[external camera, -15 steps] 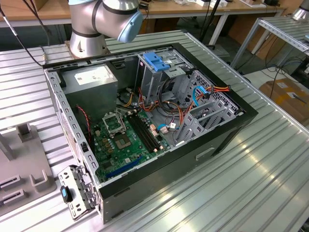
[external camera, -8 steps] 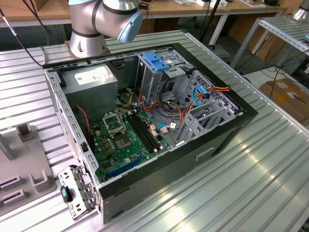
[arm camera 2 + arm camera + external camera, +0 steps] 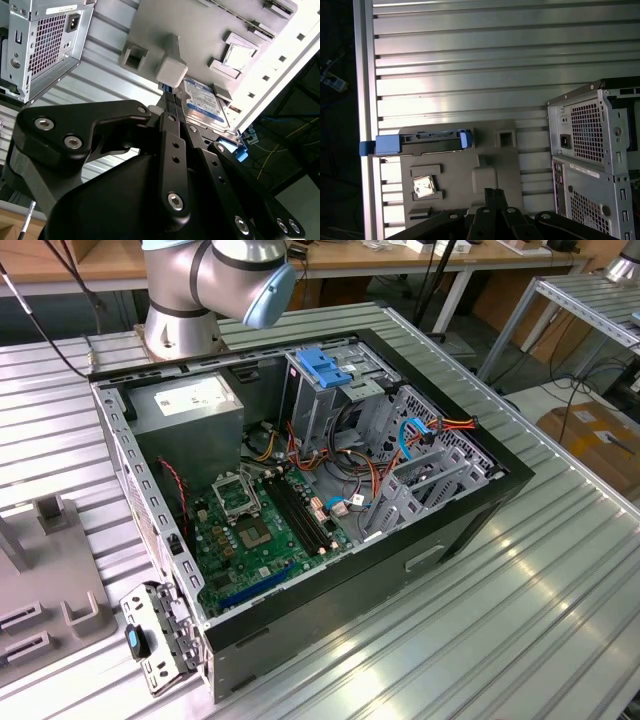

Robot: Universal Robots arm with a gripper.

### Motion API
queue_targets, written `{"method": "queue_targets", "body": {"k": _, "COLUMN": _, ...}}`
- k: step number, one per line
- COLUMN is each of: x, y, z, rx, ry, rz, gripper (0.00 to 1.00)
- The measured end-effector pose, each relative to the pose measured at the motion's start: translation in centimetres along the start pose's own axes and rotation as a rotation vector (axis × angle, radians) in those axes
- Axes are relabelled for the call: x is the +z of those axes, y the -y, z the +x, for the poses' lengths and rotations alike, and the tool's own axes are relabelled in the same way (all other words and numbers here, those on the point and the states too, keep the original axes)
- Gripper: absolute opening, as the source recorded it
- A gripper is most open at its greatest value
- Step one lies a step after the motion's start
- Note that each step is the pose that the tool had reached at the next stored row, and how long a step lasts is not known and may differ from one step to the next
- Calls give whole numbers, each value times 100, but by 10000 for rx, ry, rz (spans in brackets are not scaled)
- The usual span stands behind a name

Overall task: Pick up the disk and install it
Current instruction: 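Reach for the disk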

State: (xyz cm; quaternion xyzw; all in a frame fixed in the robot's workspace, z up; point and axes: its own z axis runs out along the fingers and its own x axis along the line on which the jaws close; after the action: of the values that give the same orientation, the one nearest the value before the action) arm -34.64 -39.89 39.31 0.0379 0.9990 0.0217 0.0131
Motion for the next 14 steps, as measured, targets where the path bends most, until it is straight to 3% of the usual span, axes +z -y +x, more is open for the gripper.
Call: {"method": "queue_targets", "body": {"k": 14, "x": -1, "y": 3, "z": 38, "rx": 0, "ry": 0, "rz": 0, "gripper": 11}}
